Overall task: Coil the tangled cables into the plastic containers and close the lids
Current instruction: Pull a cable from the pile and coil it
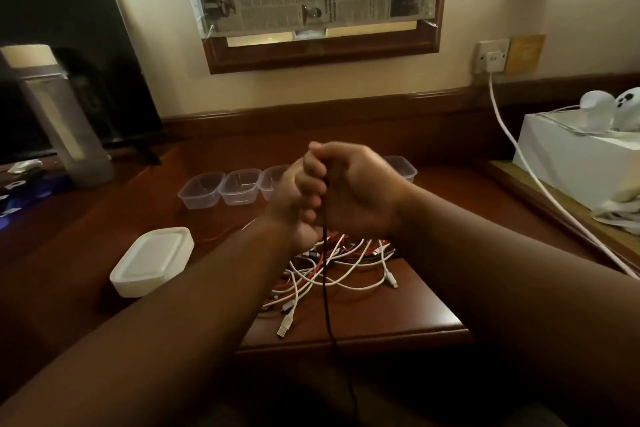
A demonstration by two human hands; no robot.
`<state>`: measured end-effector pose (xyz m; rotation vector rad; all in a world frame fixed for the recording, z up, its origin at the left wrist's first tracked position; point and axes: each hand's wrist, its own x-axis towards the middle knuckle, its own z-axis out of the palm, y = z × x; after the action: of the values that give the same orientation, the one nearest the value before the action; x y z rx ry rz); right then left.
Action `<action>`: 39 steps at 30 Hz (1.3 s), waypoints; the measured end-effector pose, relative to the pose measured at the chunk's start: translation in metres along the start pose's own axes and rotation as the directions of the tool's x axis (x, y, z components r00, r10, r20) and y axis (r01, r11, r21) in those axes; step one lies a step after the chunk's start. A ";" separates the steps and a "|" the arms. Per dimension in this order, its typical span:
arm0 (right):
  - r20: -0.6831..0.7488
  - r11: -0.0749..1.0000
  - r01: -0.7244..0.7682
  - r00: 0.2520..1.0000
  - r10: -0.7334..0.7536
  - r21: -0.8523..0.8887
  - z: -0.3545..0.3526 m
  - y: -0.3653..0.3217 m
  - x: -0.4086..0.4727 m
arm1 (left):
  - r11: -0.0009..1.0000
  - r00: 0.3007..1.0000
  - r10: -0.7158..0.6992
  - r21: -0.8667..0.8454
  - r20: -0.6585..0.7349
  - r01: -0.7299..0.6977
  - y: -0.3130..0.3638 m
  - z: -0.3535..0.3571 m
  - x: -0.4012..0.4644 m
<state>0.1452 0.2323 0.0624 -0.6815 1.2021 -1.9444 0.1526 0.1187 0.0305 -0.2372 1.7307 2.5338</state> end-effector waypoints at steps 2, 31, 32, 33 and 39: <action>-0.078 0.982 0.162 0.985 -0.155 0.102 -0.011 -0.011 0.009 | 0.999 1.000 -0.015 0.044 -0.022 0.016 -0.010 -0.001 0.008; -0.254 0.669 0.286 0.767 -0.588 -0.686 -0.077 0.000 0.028 | 0.789 0.989 0.115 0.597 0.094 -0.149 -0.028 -0.013 0.022; -0.143 0.396 0.144 0.779 -0.611 -0.907 -0.083 -0.002 0.028 | 0.753 0.989 0.102 0.641 0.110 -0.149 -0.023 -0.016 0.022; -0.059 0.110 -0.001 0.843 -0.534 -0.994 -0.087 -0.002 0.028 | 0.723 0.988 0.094 0.674 0.121 -0.151 -0.017 -0.020 0.022; -0.136 0.546 -0.169 0.986 0.100 -0.821 -0.088 0.016 0.019 | 0.772 0.967 0.247 0.593 0.055 -0.231 0.023 -0.048 0.034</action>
<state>0.0735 0.2578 0.0115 -0.9393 2.1933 -1.1678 0.1205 0.0649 0.0290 -0.0053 2.5992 1.9619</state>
